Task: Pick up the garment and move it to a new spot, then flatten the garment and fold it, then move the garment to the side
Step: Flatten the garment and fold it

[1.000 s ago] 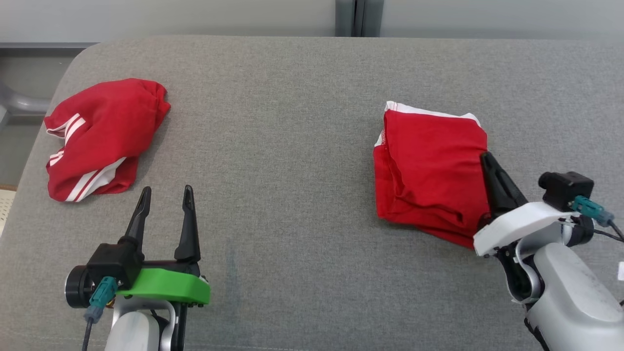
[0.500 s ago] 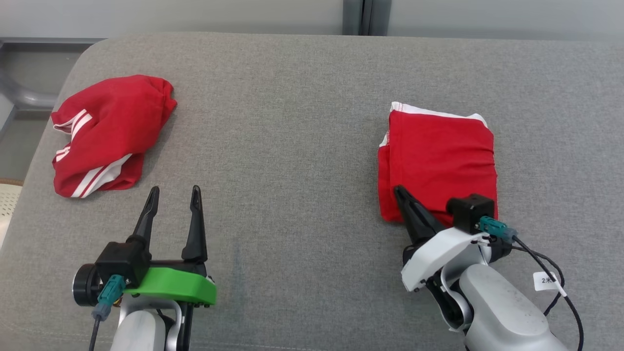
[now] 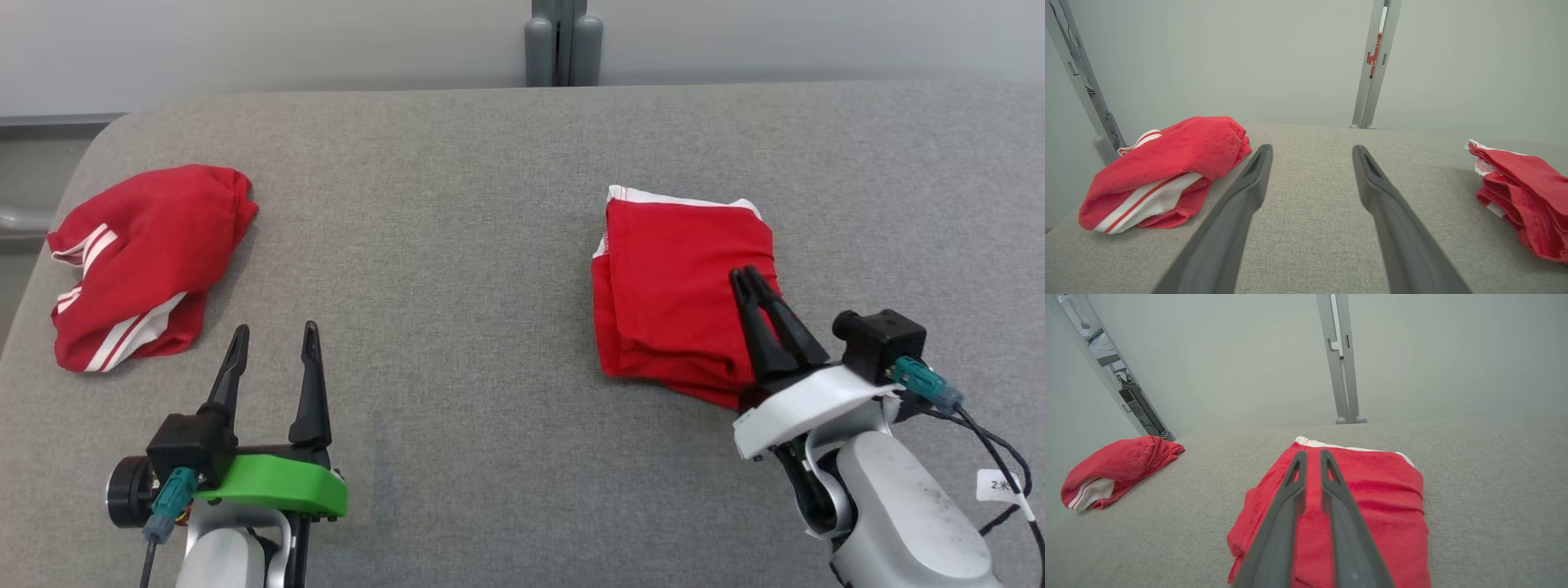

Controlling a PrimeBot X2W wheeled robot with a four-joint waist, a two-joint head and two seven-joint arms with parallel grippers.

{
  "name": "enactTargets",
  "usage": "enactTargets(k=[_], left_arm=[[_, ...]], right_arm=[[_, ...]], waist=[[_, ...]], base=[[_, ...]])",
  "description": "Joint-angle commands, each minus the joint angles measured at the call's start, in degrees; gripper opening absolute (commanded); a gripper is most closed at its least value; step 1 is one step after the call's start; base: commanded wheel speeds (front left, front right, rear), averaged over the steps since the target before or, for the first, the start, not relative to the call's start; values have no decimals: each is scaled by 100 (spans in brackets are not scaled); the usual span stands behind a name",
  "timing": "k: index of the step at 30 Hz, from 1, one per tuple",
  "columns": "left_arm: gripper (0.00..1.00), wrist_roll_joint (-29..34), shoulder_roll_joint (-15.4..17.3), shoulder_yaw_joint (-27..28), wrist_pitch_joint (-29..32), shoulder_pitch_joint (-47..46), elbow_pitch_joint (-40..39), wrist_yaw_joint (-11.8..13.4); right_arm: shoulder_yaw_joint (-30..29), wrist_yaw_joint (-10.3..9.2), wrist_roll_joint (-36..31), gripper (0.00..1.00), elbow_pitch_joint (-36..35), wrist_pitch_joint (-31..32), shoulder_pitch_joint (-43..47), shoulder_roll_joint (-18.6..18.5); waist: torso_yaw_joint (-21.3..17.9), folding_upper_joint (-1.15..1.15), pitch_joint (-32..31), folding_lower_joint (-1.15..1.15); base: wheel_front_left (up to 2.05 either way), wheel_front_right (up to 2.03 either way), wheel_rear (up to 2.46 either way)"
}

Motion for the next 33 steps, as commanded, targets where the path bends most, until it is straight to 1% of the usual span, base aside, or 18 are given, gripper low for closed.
enactTargets(k=[1, 7, 16, 24, 33], left_arm=[[100, 31, 19, 62, -1, 100, -3, 28], [100, 125, 22, 253, -2, 235, -36, -4], [100, 272, 27, 469, -1, 441, -114, 18], [100, 341, 34, 552, -1, 611, -279, 74], [100, 344, 137, 509, 72, 767, -447, 59]], right_arm=[[-138, -8, -107, 100, -81, -16, 155, -39], [-712, -8, -374, 100, -438, -16, 503, -21], [-1234, -8, -605, 100, -867, -16, 967, 7], [-1377, -9, -692, 100, -1139, -16, 1404, 56], [-1438, -9, -844, 100, -1326, -16, 1687, 162]], waist=[[-151, 0, -138, 0], [-342, 0, -273, 0], [-535, 0, -391, 0], [-525, 0, -534, 0], [-438, 0, -691, 0]], base=[[0, 0, 0], [0, 0, 0], [0, 0, 0], [0, 0, 0], [0, 0, 0]])
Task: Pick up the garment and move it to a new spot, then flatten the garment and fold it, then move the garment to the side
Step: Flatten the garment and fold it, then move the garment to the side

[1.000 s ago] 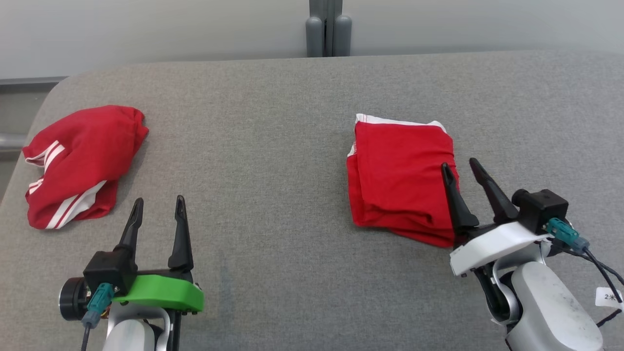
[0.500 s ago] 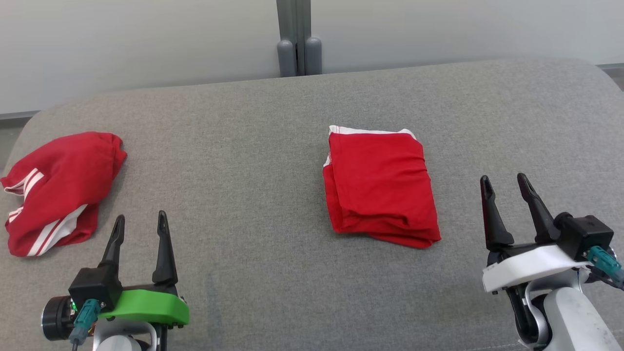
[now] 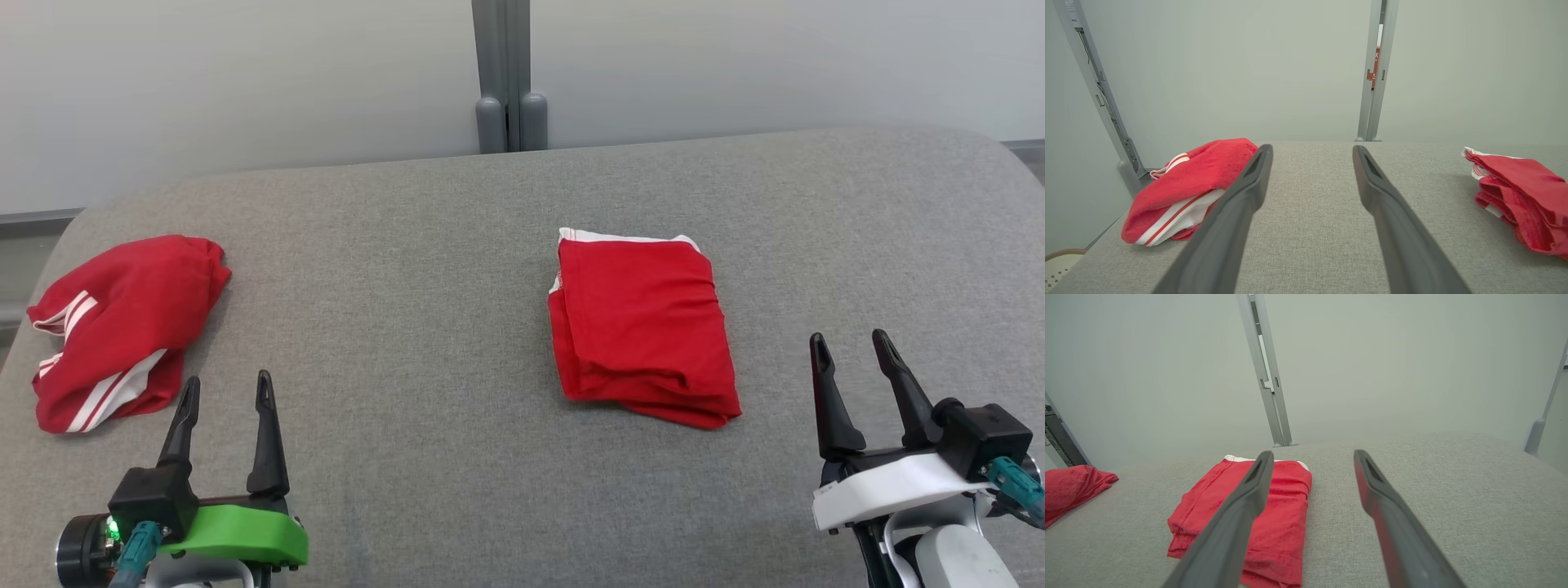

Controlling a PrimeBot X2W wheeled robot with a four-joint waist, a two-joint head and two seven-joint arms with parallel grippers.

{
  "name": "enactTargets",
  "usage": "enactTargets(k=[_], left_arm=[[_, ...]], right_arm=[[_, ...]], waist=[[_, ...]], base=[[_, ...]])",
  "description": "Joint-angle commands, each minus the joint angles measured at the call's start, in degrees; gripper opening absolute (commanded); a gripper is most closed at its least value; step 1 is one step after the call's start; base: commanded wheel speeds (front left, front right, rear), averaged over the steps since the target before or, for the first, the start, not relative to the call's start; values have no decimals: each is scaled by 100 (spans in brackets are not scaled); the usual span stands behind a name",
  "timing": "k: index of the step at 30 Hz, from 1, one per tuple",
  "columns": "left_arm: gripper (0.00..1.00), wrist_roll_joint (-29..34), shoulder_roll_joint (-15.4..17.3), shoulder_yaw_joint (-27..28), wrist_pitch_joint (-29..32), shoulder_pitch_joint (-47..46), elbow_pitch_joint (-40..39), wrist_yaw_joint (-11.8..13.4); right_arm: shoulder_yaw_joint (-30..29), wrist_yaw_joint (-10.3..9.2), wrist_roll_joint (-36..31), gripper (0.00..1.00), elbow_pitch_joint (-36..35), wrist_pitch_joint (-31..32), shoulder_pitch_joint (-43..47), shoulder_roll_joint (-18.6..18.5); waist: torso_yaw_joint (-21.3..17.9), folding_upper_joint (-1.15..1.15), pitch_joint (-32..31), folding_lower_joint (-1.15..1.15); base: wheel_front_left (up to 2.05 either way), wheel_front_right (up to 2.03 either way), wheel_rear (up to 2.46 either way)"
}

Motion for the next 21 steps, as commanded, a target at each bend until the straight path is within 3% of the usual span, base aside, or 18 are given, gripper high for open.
enactTargets(k=[1, 21], left_arm=[[100, -19, 55, -11, 63, 95, -50, 15], [100, -122, 139, -173, 873, 209, -685, 100]], right_arm=[[-15, -9, -60, 100, -49, -16, 93, 30], [-176, -9, -279, 100, -280, 265, 214, 173]], waist=[[36, 0, -39, 0], [137, 0, -26, 0]], base=[[0, 0, 0], [0, 0, 0]])
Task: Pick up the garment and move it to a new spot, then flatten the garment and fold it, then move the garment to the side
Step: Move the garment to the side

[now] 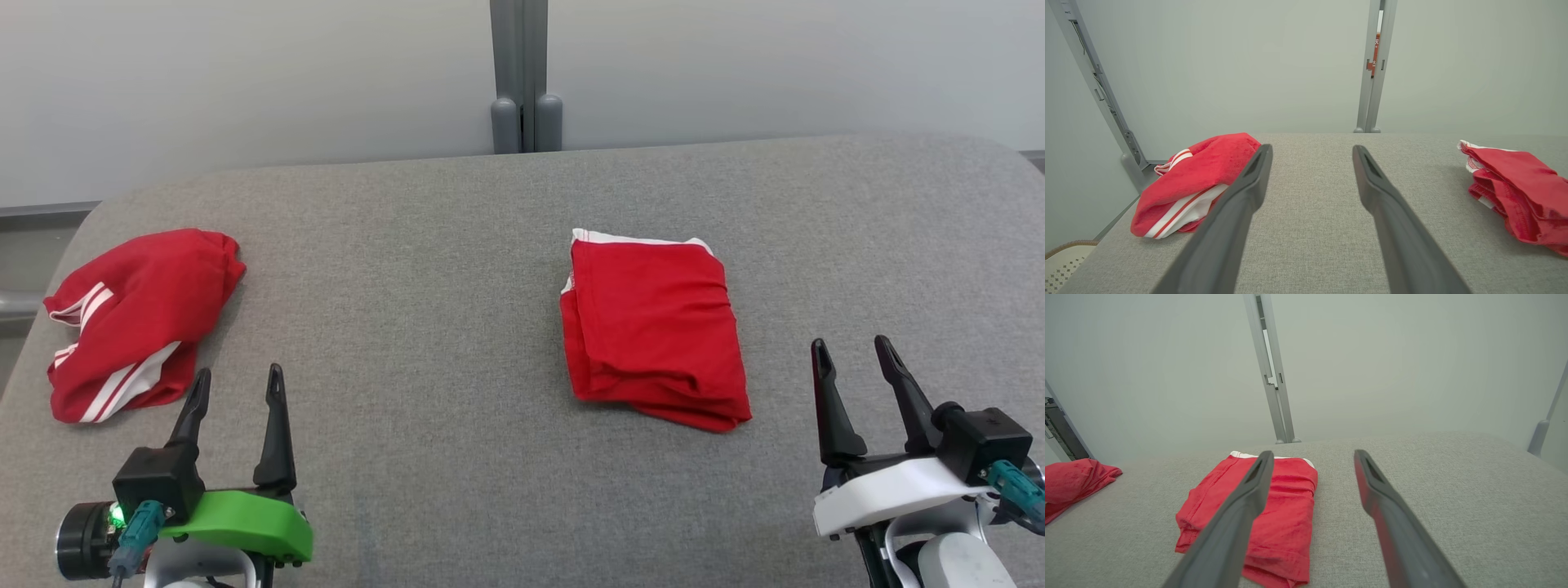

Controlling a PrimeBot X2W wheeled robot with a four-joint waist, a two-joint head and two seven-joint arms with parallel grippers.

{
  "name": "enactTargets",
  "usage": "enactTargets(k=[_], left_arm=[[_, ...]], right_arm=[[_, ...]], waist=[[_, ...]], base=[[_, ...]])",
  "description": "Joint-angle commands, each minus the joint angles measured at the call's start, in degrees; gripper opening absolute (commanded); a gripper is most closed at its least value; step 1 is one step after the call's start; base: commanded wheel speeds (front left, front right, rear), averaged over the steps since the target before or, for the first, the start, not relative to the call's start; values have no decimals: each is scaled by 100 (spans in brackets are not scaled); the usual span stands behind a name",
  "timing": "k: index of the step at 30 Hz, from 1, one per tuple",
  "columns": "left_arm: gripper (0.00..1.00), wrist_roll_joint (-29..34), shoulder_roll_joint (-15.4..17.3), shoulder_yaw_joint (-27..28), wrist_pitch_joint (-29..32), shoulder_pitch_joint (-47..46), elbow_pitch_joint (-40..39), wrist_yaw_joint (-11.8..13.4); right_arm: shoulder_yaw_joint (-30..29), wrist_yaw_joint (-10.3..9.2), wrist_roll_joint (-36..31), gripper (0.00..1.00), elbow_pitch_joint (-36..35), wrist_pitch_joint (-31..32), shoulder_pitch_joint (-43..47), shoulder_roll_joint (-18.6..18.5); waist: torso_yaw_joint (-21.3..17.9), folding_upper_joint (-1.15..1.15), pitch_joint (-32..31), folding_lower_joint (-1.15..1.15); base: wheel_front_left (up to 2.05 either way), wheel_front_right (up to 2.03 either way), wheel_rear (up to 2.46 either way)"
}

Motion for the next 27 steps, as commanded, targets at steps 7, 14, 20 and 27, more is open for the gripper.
enactTargets(k=[7, 14, 20, 27], left_arm=[[100, -65, 80, -10, 28, 118, -17, 56], [100, -96, 97, -39, 23, 128, -10, 92], [100, -122, 121, -69, 1, 105, 8, 112], [100, -147, 139, -91, -18, 109, 28, 135]], right_arm=[[5, -9, -94, 100, -86, 80, 81, 34], [12, -9, -98, 100, -104, 100, 91, 39], [24, -9, -84, 100, -77, 117, 92, 35], [32, -9, -84, 100, -55, 132, 76, 23]], waist=[[-3, 0, 3, 0], [4, 0, 2, 0], [23, 0, 15, 0], [31, 0, 14, 0]], base=[[0, 0, 0], [0, 0, 0], [0, 0, 0], [0, 0, 0]])
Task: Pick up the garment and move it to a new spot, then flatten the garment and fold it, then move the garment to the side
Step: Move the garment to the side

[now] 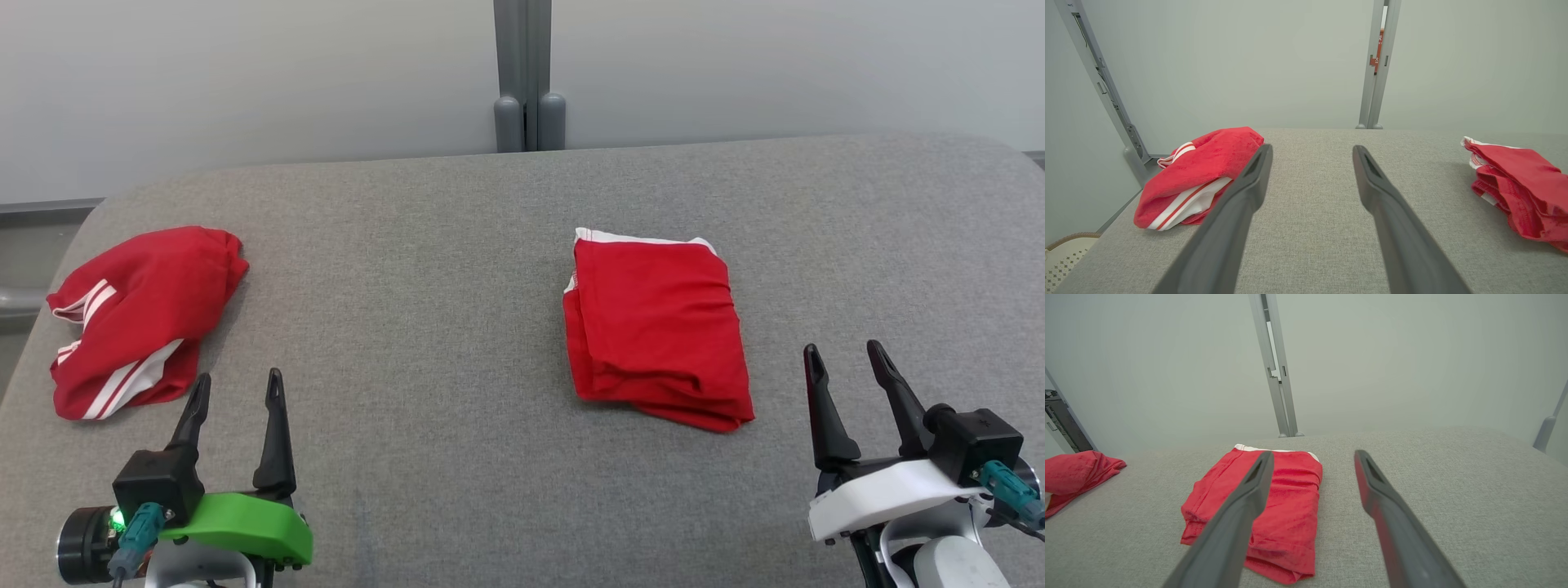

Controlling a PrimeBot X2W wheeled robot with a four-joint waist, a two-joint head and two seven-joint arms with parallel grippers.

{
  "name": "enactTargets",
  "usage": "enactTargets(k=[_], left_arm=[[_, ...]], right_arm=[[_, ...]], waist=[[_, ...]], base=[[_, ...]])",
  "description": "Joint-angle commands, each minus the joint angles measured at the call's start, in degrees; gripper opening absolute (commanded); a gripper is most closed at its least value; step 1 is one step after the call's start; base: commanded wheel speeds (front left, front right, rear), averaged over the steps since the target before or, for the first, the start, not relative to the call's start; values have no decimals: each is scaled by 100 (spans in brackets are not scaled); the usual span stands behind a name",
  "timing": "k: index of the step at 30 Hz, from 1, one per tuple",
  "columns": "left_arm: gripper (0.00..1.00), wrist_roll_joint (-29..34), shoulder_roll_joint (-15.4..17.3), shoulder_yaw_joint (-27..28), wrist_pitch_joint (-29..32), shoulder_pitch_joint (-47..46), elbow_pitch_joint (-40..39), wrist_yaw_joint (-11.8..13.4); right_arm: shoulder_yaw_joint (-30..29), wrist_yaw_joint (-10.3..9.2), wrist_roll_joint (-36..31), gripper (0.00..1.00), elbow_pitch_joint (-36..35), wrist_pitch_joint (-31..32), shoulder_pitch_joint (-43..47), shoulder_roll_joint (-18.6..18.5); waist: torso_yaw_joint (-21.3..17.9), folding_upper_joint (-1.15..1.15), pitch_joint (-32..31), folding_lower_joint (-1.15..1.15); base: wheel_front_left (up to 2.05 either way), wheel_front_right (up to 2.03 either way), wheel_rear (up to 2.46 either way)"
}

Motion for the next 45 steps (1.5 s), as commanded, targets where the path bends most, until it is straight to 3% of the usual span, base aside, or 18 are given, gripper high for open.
enactTargets(k=[1, 12, 23, 34, 45], left_arm=[[100, -16, 51, -2, -30, 81, 9, 29], [100, -56, 55, -53, -79, 40, -8, 66], [100, -80, 0, -212, -251, -233, 52, 70], [100, -99, -81, -408, -515, -660, 258, 126], [100, -132, -142, -579, -727, -966, 491, 149]], right_arm=[[1, -9, -11, 100, 18, -8, 23, -29], [63, -9, -20, 100, 143, -68, -239, -108], [441, -9, -124, 100, 704, -159, -1638, -588], [571, -9, -81, 100, 2133, -129, -2891, -825], [758, -9, 269, 100, 3735, -150, -3175, -789]], waist=[[1, 0, 2, 0], [16, 0, 70, 0], [172, 0, 404, 0], [511, 0, 1062, 0], [658, 0, 1421, 0]], base=[[0, 0, 0], [0, 0, 0], [0, 0, 0], [0, 0, 0], [0, 0, 0]])
